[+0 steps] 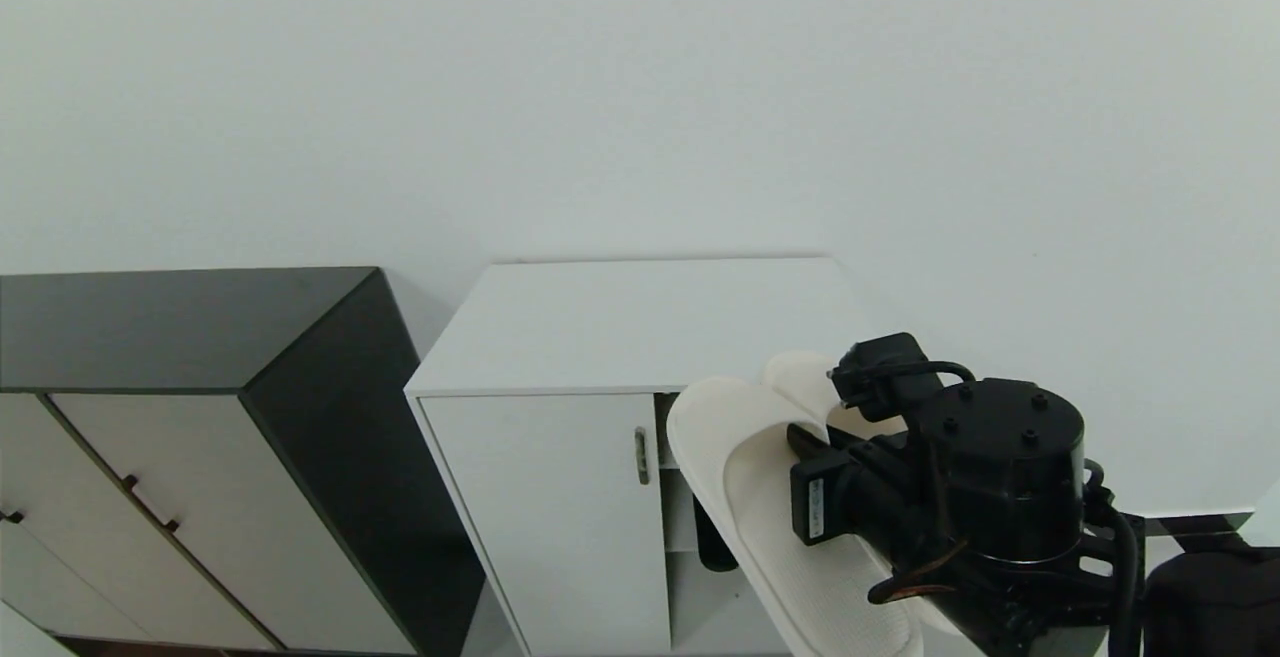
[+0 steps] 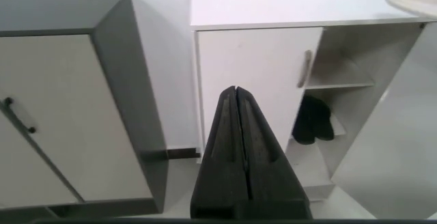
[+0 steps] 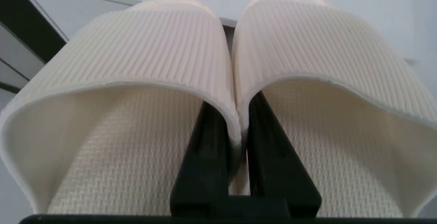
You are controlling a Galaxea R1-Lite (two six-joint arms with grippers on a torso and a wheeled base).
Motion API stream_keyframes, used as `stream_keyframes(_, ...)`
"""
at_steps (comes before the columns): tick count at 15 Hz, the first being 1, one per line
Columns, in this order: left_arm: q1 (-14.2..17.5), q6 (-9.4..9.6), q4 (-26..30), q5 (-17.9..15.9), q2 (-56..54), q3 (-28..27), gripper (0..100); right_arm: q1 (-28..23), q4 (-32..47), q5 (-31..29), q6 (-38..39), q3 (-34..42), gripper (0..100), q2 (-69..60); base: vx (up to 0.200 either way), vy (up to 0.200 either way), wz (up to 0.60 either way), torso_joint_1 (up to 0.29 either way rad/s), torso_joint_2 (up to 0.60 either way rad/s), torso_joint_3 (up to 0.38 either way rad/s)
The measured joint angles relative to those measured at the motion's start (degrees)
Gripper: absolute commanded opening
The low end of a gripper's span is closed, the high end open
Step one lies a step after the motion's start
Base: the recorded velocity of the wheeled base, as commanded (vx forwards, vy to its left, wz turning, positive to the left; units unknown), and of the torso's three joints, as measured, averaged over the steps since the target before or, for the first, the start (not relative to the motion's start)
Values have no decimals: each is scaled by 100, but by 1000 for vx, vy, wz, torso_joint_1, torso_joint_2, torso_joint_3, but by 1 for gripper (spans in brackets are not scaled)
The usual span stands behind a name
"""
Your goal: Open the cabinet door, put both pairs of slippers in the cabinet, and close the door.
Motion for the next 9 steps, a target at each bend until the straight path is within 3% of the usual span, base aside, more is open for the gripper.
stream_keyframes(9,0,-6,0,0,0,0,0,11,-250,-5,-20,152,0,4,0,0,0,0,0,0)
